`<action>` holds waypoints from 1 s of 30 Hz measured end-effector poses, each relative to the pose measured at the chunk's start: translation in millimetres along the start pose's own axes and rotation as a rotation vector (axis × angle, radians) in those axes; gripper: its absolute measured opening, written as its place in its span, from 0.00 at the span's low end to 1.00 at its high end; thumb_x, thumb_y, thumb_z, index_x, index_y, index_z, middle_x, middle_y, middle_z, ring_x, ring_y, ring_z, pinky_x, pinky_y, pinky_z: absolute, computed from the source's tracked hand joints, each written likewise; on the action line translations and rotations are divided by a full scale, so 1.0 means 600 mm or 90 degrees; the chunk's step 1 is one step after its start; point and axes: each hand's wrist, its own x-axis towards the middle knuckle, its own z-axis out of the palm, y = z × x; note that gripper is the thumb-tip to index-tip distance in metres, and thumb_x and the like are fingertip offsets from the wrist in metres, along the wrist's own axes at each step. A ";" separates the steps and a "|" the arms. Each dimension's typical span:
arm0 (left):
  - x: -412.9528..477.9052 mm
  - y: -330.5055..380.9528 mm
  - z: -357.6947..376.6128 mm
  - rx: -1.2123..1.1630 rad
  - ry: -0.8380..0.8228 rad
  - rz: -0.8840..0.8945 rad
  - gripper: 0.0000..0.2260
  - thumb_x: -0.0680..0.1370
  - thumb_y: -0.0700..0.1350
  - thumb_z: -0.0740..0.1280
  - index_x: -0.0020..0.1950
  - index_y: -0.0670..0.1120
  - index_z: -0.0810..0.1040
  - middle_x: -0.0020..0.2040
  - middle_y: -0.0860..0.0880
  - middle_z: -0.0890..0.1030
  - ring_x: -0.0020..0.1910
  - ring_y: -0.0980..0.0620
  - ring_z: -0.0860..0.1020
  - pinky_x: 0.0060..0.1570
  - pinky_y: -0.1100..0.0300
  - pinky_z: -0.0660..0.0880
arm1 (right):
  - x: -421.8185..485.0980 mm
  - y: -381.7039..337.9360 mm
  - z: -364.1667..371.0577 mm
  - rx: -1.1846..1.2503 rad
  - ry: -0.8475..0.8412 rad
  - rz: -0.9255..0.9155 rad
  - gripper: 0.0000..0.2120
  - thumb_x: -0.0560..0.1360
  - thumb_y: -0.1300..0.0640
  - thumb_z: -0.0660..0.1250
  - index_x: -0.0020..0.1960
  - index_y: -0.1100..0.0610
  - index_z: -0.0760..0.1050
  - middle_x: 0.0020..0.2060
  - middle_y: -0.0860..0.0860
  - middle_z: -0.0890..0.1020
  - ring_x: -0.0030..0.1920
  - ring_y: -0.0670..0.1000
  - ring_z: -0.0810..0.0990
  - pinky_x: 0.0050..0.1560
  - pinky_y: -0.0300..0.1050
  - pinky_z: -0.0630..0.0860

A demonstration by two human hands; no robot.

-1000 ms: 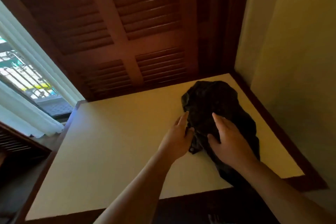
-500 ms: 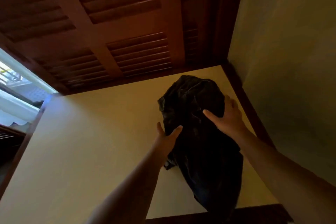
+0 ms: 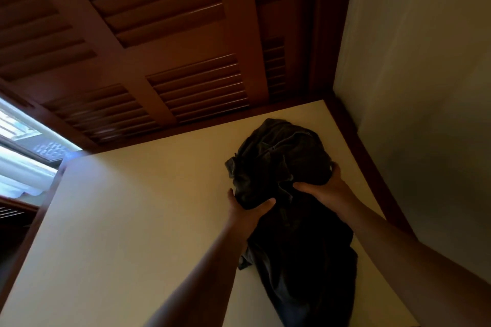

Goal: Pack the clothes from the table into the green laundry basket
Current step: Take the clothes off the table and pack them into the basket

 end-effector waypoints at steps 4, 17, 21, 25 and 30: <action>-0.041 0.028 -0.021 -0.157 -0.014 -0.117 0.50 0.60 0.55 0.88 0.75 0.58 0.65 0.70 0.43 0.77 0.59 0.39 0.83 0.55 0.36 0.81 | -0.006 0.010 0.000 0.109 -0.049 0.009 0.50 0.59 0.43 0.84 0.75 0.48 0.65 0.61 0.51 0.79 0.55 0.57 0.81 0.55 0.55 0.80; -0.138 0.001 -0.129 -0.380 -0.073 -0.013 0.17 0.82 0.36 0.67 0.69 0.48 0.80 0.60 0.40 0.85 0.58 0.39 0.85 0.52 0.45 0.83 | -0.098 -0.013 0.068 0.302 -0.183 -0.094 0.22 0.69 0.55 0.79 0.62 0.48 0.80 0.52 0.52 0.86 0.50 0.60 0.86 0.51 0.60 0.82; -0.183 -0.033 -0.187 -0.423 -0.031 0.036 0.17 0.81 0.34 0.66 0.68 0.47 0.80 0.62 0.38 0.84 0.60 0.37 0.83 0.56 0.43 0.81 | -0.142 -0.025 0.129 0.322 -0.224 -0.114 0.25 0.66 0.55 0.81 0.62 0.50 0.81 0.53 0.53 0.86 0.50 0.60 0.86 0.52 0.61 0.82; -0.235 -0.079 -0.259 -0.466 0.028 0.086 0.19 0.81 0.34 0.65 0.71 0.47 0.78 0.64 0.38 0.83 0.62 0.37 0.83 0.55 0.46 0.82 | -0.195 -0.036 0.212 0.298 -0.265 -0.128 0.22 0.66 0.58 0.80 0.59 0.50 0.82 0.50 0.53 0.87 0.49 0.60 0.86 0.52 0.62 0.82; -0.317 -0.163 -0.375 -0.536 0.131 0.110 0.21 0.81 0.35 0.65 0.73 0.46 0.76 0.63 0.37 0.83 0.62 0.36 0.82 0.54 0.45 0.82 | -0.294 -0.045 0.343 0.246 -0.360 -0.157 0.15 0.70 0.62 0.76 0.56 0.55 0.83 0.47 0.57 0.87 0.45 0.60 0.87 0.45 0.58 0.83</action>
